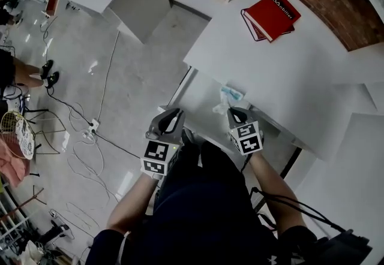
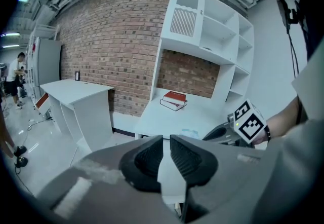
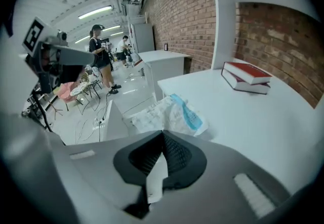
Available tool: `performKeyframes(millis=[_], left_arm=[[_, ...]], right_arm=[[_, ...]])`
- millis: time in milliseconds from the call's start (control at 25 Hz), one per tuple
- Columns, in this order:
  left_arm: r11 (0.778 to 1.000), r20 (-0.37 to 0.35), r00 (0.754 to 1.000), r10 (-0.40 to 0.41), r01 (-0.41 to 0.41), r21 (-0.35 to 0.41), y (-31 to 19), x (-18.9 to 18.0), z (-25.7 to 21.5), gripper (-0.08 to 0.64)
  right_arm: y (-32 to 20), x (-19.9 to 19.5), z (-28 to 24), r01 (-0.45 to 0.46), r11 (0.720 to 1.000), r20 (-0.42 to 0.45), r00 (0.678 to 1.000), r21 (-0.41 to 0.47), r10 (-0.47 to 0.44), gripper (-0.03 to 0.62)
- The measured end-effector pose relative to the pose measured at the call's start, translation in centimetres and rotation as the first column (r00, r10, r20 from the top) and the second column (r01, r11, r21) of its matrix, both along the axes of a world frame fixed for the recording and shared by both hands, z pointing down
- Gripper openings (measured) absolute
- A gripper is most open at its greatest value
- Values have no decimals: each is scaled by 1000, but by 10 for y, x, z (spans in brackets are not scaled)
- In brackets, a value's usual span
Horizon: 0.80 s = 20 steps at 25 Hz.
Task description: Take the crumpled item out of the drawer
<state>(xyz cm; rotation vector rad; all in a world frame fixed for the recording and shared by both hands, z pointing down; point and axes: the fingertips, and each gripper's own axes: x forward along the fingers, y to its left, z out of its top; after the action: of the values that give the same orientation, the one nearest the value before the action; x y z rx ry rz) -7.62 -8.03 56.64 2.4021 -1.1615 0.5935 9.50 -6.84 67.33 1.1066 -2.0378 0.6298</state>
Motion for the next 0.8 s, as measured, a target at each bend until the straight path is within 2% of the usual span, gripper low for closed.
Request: performKeyframes(millis=[440,800], left_arm=[[1000,-35,999,-7,8,19,2,2,-19,48],[996,-50,995,-81,82,25,3,-22,-25,48]], right_arm=[[-24,26,-76,-81,989,52,996,125,75,5],[-67,52,-88,-78,987,-3,997,140,79,5]])
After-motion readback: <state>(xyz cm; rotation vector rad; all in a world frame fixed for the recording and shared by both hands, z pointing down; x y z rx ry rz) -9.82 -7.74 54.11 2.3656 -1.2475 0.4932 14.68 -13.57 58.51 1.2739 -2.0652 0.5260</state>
